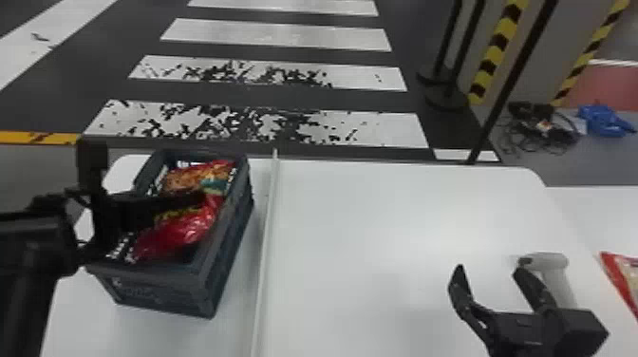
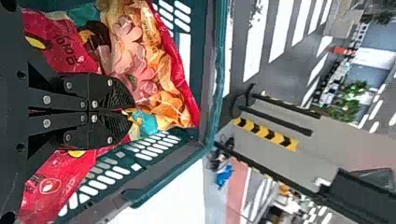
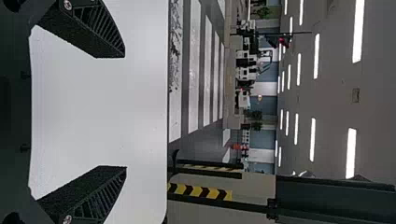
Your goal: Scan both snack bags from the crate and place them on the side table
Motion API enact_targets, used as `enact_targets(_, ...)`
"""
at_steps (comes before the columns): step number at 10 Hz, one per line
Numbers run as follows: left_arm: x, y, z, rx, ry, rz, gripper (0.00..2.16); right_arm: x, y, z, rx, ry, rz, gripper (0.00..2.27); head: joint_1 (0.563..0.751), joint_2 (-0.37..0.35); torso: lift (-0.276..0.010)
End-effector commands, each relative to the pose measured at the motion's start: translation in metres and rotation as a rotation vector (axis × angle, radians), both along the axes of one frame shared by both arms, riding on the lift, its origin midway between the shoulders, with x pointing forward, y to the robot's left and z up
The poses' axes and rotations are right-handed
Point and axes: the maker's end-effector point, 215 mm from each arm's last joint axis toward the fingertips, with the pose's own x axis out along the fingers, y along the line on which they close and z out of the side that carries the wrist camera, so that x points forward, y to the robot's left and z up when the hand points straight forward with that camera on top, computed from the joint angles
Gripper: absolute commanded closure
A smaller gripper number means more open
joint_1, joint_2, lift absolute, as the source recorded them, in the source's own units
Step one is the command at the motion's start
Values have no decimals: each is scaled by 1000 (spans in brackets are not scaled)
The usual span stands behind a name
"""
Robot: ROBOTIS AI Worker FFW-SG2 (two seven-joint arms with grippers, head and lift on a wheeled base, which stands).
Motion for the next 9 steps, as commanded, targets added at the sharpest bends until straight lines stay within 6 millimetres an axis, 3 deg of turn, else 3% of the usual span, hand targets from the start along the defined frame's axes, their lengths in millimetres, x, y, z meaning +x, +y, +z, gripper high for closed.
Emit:
enact_targets(1, 1, -3, 13, -86, -10, 13, 2142, 0, -1, -1, 0, 4, -2, 66, 695, -54, -98)
enact_targets(4, -4, -7, 31, -175, 5, 27, 2142, 0, -1, -1, -2, 9, -1, 66, 695, -60, -98)
enact_targets(9, -12, -6, 37, -278, 52, 35, 2142, 2, 0, -2, -1, 12, 0, 66, 695, -62, -98)
